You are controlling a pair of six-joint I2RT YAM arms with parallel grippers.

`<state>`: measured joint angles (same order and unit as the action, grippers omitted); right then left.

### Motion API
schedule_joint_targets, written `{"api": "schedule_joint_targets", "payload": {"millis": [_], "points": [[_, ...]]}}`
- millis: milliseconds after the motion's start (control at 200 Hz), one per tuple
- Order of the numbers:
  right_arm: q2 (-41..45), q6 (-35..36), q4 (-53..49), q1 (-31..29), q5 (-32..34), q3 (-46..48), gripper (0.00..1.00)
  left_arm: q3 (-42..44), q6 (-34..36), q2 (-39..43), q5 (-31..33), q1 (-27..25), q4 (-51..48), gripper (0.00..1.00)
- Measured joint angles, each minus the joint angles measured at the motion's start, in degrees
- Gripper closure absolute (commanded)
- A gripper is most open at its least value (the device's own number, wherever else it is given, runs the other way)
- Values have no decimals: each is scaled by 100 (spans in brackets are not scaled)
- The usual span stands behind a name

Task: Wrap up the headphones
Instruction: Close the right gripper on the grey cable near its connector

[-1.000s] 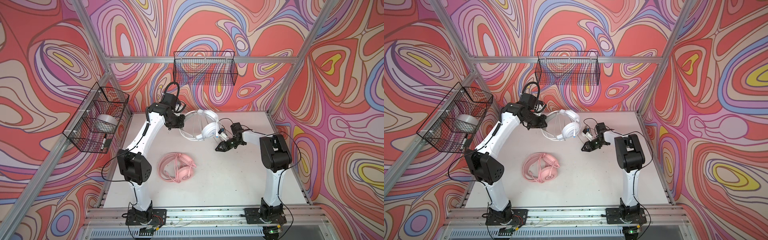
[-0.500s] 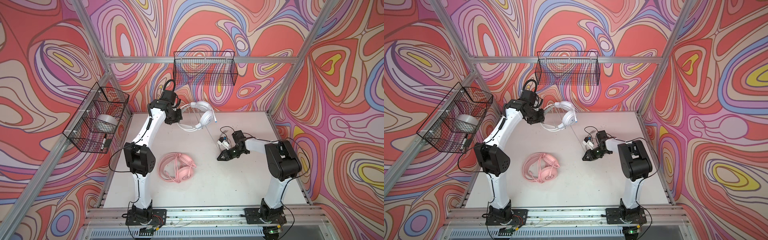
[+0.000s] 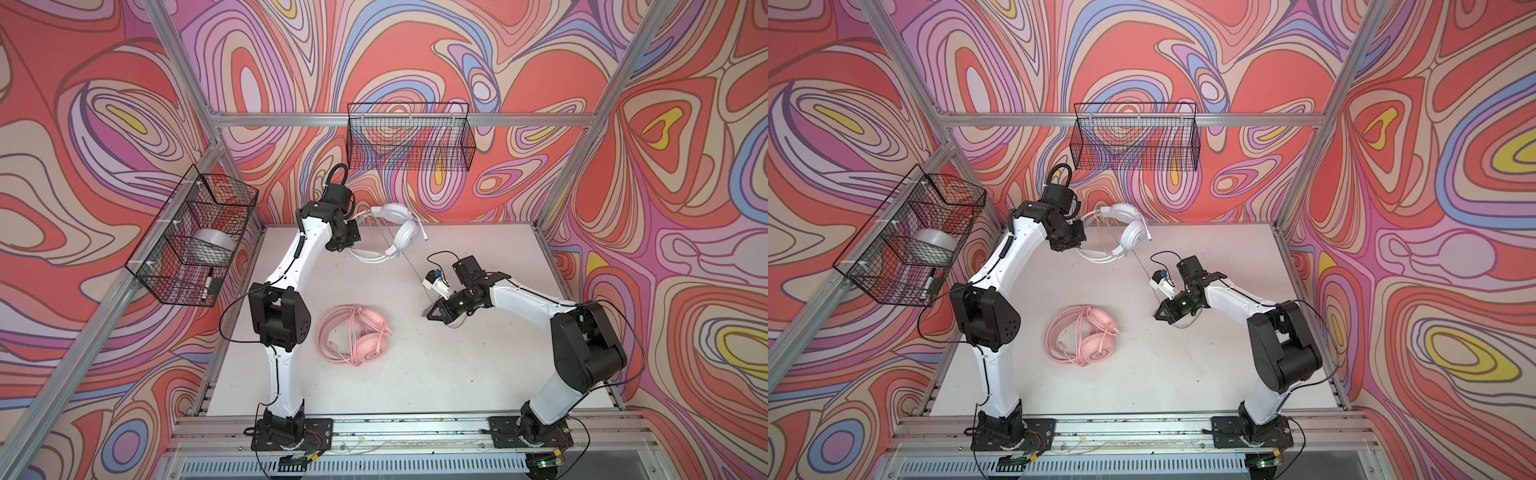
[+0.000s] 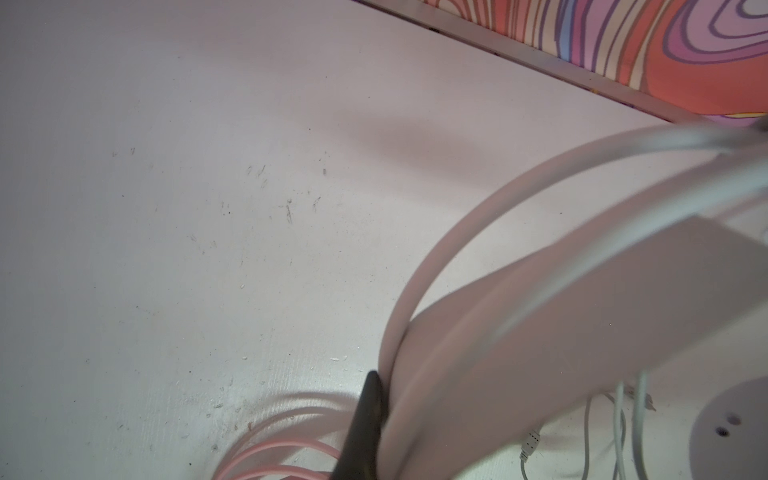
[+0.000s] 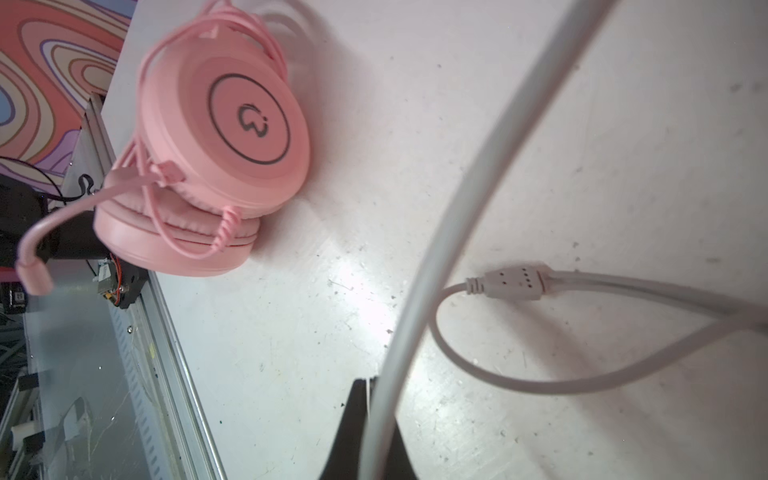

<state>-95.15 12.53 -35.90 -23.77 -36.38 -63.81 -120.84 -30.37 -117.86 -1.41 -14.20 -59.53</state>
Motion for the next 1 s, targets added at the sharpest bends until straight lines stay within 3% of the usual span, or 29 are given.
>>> {"api": "schedule_joint_targets", "payload": {"millis": [486,1002], "points": [[79,920,-2035,-1043,201,-1655,100,428,-149,-210,544,-35,52,100],[-595,1600,-3263,-1119,802,-3805,100,511,448,-470,1589,-597,-426,100]]}}
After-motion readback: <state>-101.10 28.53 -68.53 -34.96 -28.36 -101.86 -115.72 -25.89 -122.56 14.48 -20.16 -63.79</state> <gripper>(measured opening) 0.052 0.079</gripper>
